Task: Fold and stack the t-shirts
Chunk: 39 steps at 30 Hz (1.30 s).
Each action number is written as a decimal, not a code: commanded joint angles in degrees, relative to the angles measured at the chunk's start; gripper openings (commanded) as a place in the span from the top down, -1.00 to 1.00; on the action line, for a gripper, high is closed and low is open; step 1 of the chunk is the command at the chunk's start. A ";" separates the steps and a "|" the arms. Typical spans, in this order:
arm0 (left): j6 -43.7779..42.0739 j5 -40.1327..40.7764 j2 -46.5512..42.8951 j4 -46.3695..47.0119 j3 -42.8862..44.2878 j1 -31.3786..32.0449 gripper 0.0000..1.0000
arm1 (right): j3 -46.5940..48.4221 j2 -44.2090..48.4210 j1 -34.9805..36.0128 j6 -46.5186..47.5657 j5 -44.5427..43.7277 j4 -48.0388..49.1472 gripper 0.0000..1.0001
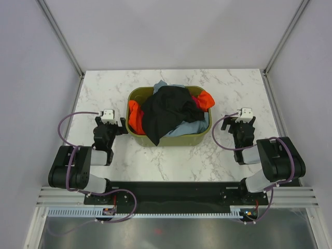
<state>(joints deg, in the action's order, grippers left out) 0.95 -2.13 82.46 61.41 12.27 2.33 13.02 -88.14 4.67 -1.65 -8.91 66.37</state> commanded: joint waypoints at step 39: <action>16.60 19.53 -20.30 -50.42 22.28 4.18 -0.99 | 68.72 -1.06 22.75 -20.41 12.95 -83.77 -0.96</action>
<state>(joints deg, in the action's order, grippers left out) 7.84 12.34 67.31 23.88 34.76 6.17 77.06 -88.53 25.63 -20.95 2.79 -14.52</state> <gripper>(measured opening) 0.993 0.982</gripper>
